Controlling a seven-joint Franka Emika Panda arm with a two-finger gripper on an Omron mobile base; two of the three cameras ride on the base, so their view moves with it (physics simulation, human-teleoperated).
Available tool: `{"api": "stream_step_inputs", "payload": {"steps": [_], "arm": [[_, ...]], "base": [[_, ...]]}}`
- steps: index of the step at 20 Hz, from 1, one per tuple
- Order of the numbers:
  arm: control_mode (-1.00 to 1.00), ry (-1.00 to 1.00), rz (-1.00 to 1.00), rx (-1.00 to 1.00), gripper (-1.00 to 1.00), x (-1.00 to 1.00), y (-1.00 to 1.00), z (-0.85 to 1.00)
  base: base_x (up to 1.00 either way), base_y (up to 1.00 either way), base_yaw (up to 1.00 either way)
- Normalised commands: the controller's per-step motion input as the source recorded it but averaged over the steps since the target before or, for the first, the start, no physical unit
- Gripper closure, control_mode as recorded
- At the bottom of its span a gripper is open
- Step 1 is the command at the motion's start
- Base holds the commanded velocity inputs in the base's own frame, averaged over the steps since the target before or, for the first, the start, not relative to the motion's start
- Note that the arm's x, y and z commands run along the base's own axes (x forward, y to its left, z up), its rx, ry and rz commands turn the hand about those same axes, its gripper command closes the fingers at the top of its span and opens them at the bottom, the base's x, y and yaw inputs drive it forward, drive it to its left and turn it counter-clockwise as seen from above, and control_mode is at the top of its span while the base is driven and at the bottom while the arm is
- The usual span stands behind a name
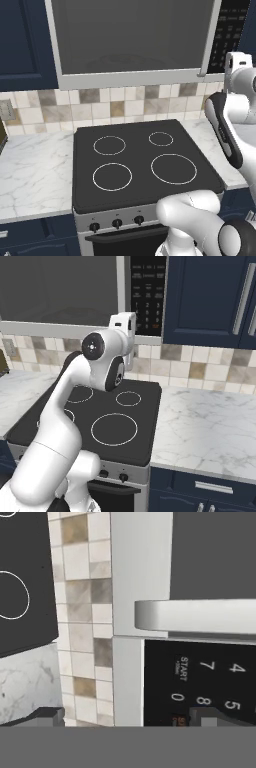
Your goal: Transport the chicken drumstick from the fridge to the microwave and turn on the microwave.
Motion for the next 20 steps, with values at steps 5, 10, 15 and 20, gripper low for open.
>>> {"api": "stream_step_inputs", "payload": {"steps": [5,10,15,20], "arm": [[-1.00,0.00,0.00,0.00,-1.00,0.14,0.00,0.00],[-1.00,0.00,0.00,0.00,-1.00,0.16,-0.04,0.00],[-1.00,0.00,0.00,0.00,-1.00,0.21,-0.01,0.00],[-1.00,0.00,0.00,0.00,-1.00,0.19,0.00,-0.02]], "base": [[0.00,0.00,0.00],[0.00,0.00,0.00],[0.00,0.00,0.00],[0.00,0.00,0.00]]}}
